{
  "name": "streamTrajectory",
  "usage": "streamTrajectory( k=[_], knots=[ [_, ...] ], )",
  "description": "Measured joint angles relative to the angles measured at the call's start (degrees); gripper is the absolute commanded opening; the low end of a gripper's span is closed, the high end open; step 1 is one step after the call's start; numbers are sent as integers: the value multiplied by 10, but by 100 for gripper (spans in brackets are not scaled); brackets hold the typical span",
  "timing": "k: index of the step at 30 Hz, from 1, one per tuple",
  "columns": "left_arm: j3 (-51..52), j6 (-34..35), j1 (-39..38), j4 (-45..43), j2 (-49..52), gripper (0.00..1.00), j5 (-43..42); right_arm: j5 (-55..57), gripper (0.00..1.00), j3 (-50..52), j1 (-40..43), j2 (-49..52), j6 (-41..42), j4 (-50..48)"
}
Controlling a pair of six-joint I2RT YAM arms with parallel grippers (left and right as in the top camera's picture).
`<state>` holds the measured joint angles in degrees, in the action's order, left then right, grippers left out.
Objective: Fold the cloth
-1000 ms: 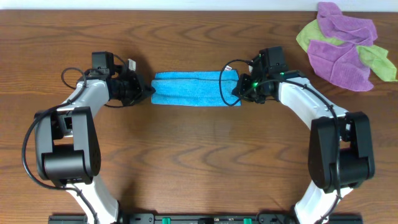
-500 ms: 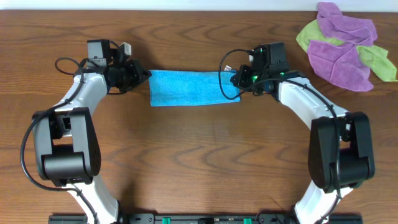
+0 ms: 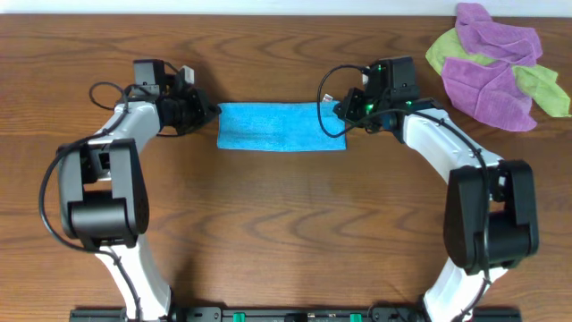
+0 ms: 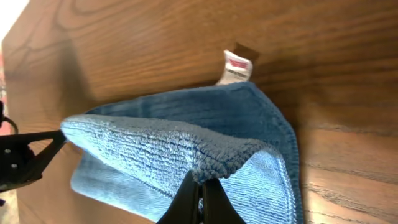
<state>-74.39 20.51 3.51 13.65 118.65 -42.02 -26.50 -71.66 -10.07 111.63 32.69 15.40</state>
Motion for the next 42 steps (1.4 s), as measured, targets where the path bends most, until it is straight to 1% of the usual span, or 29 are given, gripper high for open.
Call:
streamTrajectory(
  k=[5, 15, 16, 17, 19, 20, 21, 22, 23, 25, 27, 29, 30, 32, 33, 35, 36, 37, 38, 40, 42],
  knots=[
    [-3, 0, -1, -2, 0, 6, -3, 1, 1, 0, 1, 29, 0, 6],
    [-3, -10, -1, 26, 0, 6, -21, 2, 1, -1, 1, 30, 0, 30],
    [-3, -11, -1, 26, 0, 8, -22, 2, 9, -1, 1, 30, 0, 30],
    [-3, -11, -1, 26, 0, 14, -22, 2, 25, -1, 1, 30, 3, 30],
    [-3, -14, -1, 26, 0, 45, -24, 2, 61, -1, 1, 30, 4, 30],
    [-3, -14, -1, 27, 0, 49, -25, 2, 64, -1, 1, 30, 4, 30],
    [-3, -12, -1, 27, 0, 46, -26, 2, 66, -1, 1, 30, 4, 30],
    [-3, -10, -1, 27, 0, 46, -26, 2, 72, -1, 1, 30, 5, 30],
    [-3, -10, -1, 27, 0, 47, -26, 2, 74, -1, 1, 30, 6, 30],
    [-4, -10, -1, 27, 0, 52, -33, 0, 76, -1, 1, 30, 5, 30],
    [-9, -10, 0, 28, 0, 54, -46, -7, 81, -4, 2, 30, 6, 32],
    [-19, -9, 1, 28, 0, 61, -67, -13, 92, -16, 5, 30, 5, 42],
    [-24, -11, 1, 29, 0, 62, -77, -15, 97, -21, 6, 29, 5, 46],
    [-40, -15, 2, 46, 0, 71, -94, -19, 99, -36, 11, 27, -4, 69],
    [-47, -21, 3, 59, 0, 74, -99, -20, 99, -40, 13, 24, -8, 80],
    [-63, -38, 4, 94, -2, 74, -105, -17, 99, -49, 19, 9, -20, 109],
    [-71, -50, 4, 121, -5, 72, -101, -13, 99, -52, 22, 1, -25, 127],
    [-74, -64, 4, 146, -13, 69, -96, -8, 98, -56, 25, -11, -30, 144],
    [-75, -87, 4, 180, -24, 61, -84, -2, 95, -57, 28, -24, -37, 163],
    [-77, -117, 5, 225, -43, 55, -69, 11, 93, -61, 33, -47, -54, 204],
    [-79, -164, 2, 277, -66, 56, -47, 31, 93, -63, 35, -70, -73, 252]
  ],
)
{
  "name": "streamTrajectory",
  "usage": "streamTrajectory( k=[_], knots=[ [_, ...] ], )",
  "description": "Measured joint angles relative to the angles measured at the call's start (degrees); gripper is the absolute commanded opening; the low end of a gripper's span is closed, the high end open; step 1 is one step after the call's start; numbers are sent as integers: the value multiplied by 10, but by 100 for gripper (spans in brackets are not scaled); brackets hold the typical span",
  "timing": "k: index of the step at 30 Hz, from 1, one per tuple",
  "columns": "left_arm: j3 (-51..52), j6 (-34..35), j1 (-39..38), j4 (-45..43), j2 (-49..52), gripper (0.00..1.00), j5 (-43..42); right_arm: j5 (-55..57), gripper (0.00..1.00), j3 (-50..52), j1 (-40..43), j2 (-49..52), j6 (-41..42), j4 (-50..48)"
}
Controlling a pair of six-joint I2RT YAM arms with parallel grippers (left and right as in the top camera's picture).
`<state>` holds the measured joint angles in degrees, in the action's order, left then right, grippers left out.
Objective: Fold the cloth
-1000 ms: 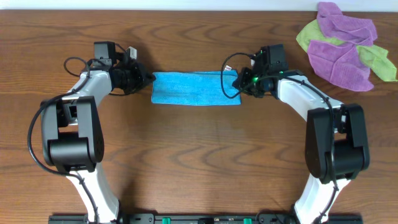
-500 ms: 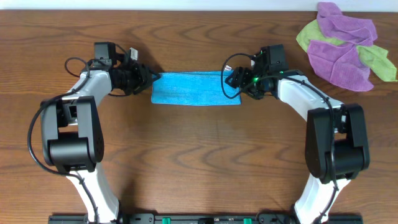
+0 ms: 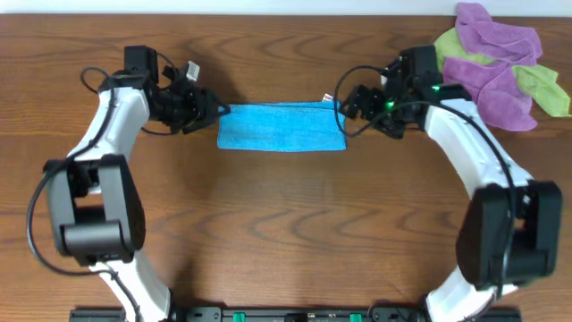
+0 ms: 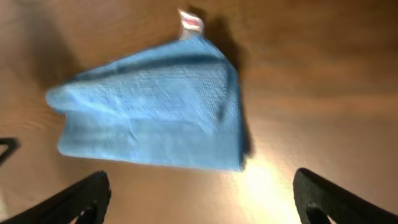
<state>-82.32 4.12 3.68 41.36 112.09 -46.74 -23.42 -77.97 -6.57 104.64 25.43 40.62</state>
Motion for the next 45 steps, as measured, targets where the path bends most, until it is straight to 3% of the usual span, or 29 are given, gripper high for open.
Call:
streamTrajectory(
  k=[2, 4, 6, 7, 10, 16, 22, 33, 45],
  knots=[
    [-1, -24, -7, 21, -10, 56, 30, 21, 92, -1, 0, -16, -14, 39],
    [-1, -44, -25, 22, -13, 43, 72, 51, 90, -1, -1, -29, -26, 80],
    [-1, -51, -47, 13, -13, 14, 124, 78, 87, -1, -2, -36, -32, 107],
    [-1, -58, -60, 3, -13, 6, 152, 90, 87, -1, -3, -38, -34, 120],
    [-1, -70, -109, -23, -13, 6, 253, 118, 81, -1, -9, -40, -38, 147],
    [-1, -70, -186, -64, -13, 6, 434, 149, 84, -1, -18, -40, -41, 178],
    [-1, -57, -199, -70, -13, 6, 528, 167, 85, -1, -18, -40, -42, 194],
    [-1, -47, -196, -71, -1, 6, 445, 179, 86, -1, -20, -40, -43, 196],
    [-1, -43, -194, -104, 46, 6, 430, 181, 86, -1, -20, -40, -45, 196]
  ],
)
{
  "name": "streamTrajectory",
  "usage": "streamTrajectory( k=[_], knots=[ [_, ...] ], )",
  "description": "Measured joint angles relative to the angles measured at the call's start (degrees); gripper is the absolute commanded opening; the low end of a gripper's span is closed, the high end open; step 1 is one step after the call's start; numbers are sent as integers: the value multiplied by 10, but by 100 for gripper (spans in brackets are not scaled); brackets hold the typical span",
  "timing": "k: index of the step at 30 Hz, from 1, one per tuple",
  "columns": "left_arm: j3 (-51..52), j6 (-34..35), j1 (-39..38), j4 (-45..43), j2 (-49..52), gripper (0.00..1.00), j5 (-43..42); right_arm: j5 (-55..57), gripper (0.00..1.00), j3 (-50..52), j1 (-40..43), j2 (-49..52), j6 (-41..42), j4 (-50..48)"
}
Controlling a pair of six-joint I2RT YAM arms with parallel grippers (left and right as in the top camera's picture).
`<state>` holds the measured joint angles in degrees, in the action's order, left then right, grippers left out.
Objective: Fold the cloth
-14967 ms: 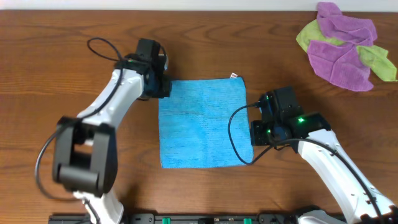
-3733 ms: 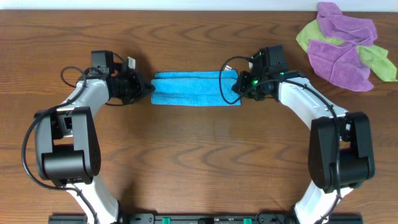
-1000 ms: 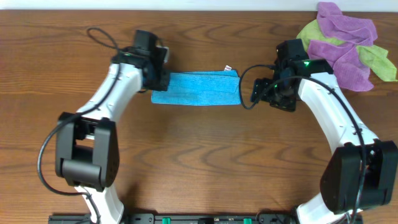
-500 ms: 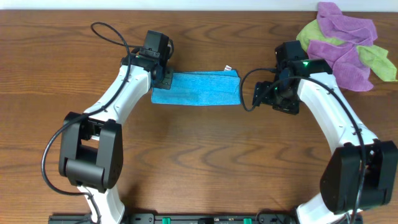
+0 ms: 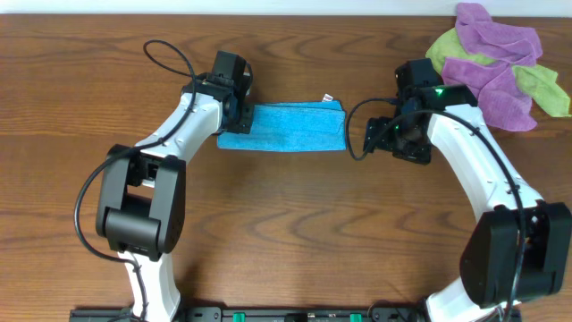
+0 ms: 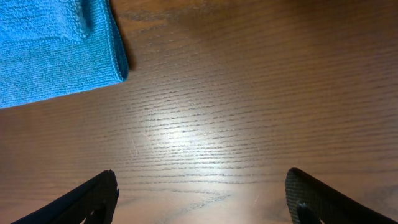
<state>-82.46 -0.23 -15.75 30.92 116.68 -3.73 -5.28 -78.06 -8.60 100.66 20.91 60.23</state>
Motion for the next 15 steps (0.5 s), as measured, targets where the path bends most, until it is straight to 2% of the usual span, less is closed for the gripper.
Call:
streamTrajectory(
  k=[9, 15],
  knots=[
    [0, 0, 0, 0, 26, 6, -2, 2, 96, 0, 0, 0, -6, -5],
    [0, 0, 0, 1, 35, 6, -2, 1, 99, 2, 1, 0, -25, -64]
  ],
)
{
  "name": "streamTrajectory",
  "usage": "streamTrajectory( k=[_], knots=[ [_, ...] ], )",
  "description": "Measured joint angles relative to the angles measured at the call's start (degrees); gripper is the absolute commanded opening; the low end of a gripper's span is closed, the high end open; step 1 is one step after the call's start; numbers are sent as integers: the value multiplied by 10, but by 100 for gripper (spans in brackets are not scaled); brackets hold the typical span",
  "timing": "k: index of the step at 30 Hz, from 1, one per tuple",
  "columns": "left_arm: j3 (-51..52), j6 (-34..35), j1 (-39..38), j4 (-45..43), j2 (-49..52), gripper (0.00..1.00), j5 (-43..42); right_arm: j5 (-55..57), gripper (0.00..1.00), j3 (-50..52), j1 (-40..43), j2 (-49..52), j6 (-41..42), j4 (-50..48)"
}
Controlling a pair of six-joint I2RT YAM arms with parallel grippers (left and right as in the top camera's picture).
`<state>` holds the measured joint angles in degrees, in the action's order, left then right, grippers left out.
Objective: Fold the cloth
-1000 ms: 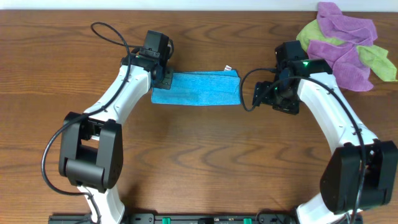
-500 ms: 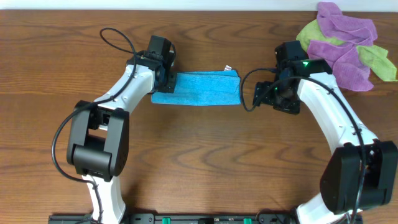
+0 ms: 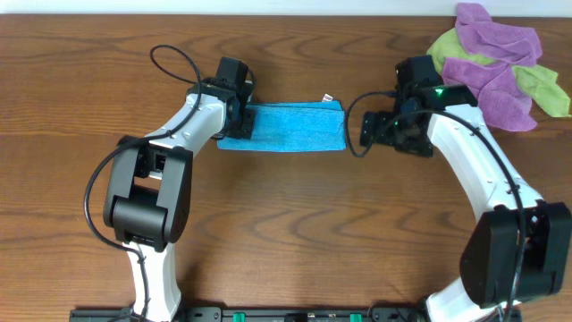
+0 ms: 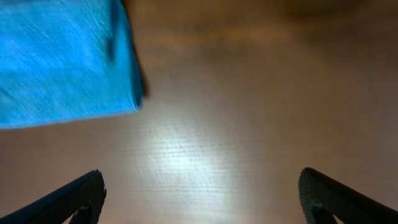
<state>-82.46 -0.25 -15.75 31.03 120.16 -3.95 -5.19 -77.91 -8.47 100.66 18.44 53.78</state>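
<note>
The blue cloth [image 3: 288, 127] lies as a flat folded strip at the table's far middle, a small white tag at its far right corner. My left gripper [image 3: 239, 122] sits on the cloth's left end, its jaws hidden under the wrist. Just right of the cloth's right end hangs my right gripper [image 3: 362, 134], apart from it. In the right wrist view the cloth's near right corner [image 4: 62, 62] fills the upper left. The right gripper [image 4: 202, 202] stands wide open over bare wood, with one dark finger [image 4: 81, 198] at each lower corner.
A heap of purple and green cloths [image 3: 496, 63] lies at the far right corner, behind my right arm. The table's far edge [image 3: 286, 15] runs close behind the blue cloth. A black cable loops above my left arm [image 3: 170, 58].
The right gripper has edged slightly toward the cloth, so more of its corner shows in the blurred wrist view. The left gripper stays on the cloth's left end. The cloth has not moved.
At first my right gripper was shut on the cloth's raised right end, the left at its left end. Then the right gripper was open and the cloth lay flat as a strip. Later the left gripper was on the left end and the right hung open beside the cloth, as now.
</note>
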Motion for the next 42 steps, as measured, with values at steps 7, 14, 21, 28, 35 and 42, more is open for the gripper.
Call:
streamTrajectory(
  k=[7, 14, 21, 28, 35, 42],
  knots=[
    [0, -10, 3, 3, 0, 6, -11, -107, 99, 77, 43, -2, -20, -139],
    [0, -17, 19, 4, 0, 6, -54, -220, 99, 174, 88, -2, -26, -240],
    [0, -19, 36, 4, 0, 6, -95, -319, 99, 196, 84, 30, 0, -344],
    [0, -22, 36, 5, 0, 6, -103, -379, 99, 196, 74, 88, 41, -405],
    [0, -22, 36, 4, 0, 6, -107, -444, 99, 188, 73, 127, 85, -468],
    [0, -26, 36, 4, 0, 6, -107, -515, 97, 169, 55, 175, 127, -523]
  ],
)
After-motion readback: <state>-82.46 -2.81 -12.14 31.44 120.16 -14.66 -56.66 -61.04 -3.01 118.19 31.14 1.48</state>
